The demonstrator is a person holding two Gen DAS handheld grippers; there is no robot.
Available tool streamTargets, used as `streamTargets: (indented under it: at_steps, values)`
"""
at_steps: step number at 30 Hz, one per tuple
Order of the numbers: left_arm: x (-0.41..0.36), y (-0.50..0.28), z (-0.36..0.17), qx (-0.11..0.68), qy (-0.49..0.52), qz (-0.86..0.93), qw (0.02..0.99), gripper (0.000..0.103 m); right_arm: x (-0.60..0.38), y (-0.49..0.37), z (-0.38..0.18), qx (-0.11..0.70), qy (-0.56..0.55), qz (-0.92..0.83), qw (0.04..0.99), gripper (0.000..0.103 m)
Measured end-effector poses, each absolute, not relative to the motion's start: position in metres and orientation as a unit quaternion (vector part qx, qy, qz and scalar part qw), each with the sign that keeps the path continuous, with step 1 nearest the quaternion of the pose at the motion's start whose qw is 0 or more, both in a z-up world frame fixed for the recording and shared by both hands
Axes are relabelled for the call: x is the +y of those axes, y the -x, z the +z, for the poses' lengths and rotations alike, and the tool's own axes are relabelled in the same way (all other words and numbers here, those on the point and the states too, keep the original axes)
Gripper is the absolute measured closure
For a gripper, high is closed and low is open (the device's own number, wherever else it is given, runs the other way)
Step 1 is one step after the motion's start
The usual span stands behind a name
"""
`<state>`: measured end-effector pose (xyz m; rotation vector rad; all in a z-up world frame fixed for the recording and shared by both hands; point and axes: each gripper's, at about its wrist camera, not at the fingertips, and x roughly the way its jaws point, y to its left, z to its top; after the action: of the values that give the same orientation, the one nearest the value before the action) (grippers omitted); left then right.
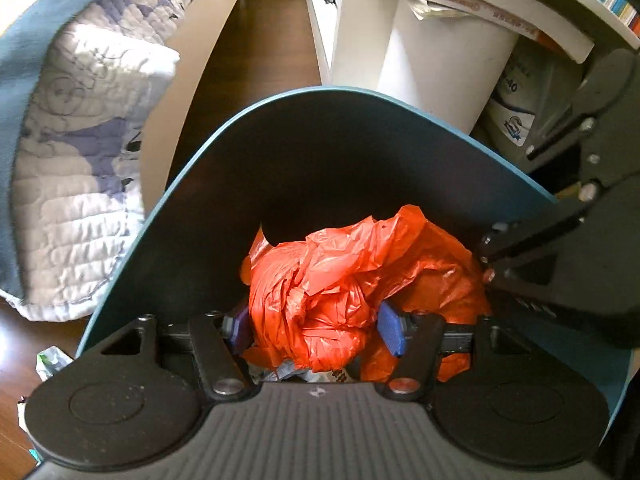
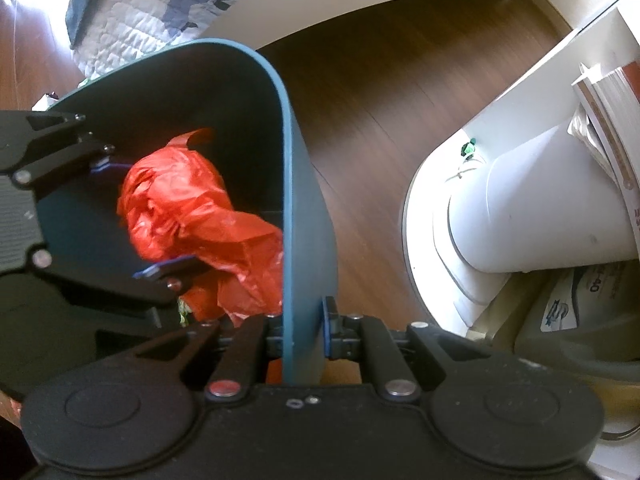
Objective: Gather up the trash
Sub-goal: 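Carry the red bag into the wastebasket and open the left tool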
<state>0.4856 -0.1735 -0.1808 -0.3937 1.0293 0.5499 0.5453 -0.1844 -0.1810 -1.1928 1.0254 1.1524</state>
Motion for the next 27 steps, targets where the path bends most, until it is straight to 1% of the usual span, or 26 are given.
streamTargets:
  at_steps: [5, 7, 9, 18, 27]
  values:
    - [-0.173, -0.494, -0.187, 0.483, 0.182, 0.261, 0.816, 0.035, -0.184, -0.548, -0.184, 0.439, 0.503, 0.489, 0.561, 0.095]
    - [-0.175, -0.496, -0.188, 0.485, 0.171, 0.263, 0.816, 0.028, -0.184, -0.548, -0.185, 0.439, 0.502, 0.49, 0.561, 0.095]
    - [-0.177, -0.498, -0.189, 0.484, 0.165, 0.263, 0.818, 0.024, -0.184, -0.548, -0.185, 0.44, 0.502, 0.491, 0.56, 0.095]
    - [-0.186, -0.491, -0.179, 0.476, 0.154, 0.258, 0.826, 0.024, -0.186, -0.551, -0.186, 0.444, 0.498, 0.491, 0.561, 0.094]
    - [-0.189, -0.445, -0.138, 0.442, 0.16, 0.251, 0.846, 0.024, -0.19, -0.554, -0.188, 0.457, 0.496, 0.48, 0.562, 0.094]
